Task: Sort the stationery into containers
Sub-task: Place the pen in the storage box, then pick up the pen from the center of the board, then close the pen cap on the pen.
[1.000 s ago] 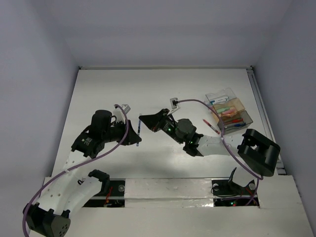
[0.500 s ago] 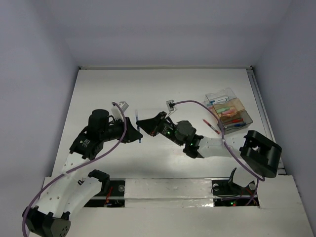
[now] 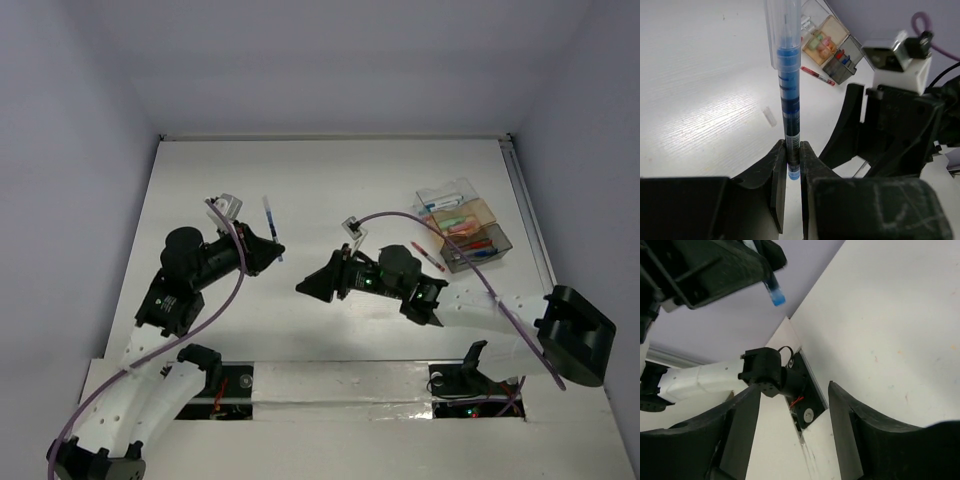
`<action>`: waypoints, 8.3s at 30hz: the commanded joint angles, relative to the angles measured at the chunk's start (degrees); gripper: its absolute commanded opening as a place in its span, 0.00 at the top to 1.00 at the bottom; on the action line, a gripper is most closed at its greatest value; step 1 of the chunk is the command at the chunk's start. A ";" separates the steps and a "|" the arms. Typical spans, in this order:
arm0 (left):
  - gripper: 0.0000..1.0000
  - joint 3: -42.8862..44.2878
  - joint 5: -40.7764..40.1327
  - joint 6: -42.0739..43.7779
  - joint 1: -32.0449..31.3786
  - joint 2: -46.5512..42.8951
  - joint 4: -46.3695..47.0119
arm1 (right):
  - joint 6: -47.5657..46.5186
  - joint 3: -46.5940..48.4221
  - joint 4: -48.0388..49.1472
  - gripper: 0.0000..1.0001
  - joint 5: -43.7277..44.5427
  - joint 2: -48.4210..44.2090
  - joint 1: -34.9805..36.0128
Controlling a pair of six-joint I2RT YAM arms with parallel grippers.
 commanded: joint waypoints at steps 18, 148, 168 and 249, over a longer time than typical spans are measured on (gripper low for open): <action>1.00 -6.30 13.33 0.20 0.15 -0.80 10.16 | -19.21 28.19 -21.74 0.20 -13.17 3.83 -8.69; 0.01 -4.72 -7.05 1.00 -11.98 -9.50 1.81 | -48.82 38.13 -73.69 0.55 25.58 32.31 -38.93; 0.01 -4.72 -7.05 1.00 -10.84 -8.10 1.90 | -42.41 33.91 -69.11 0.88 9.67 30.47 -39.54; 1.00 -5.95 -5.65 0.29 -2.14 -2.82 4.10 | -11.99 13.96 -16.72 0.22 4.66 0.15 -7.81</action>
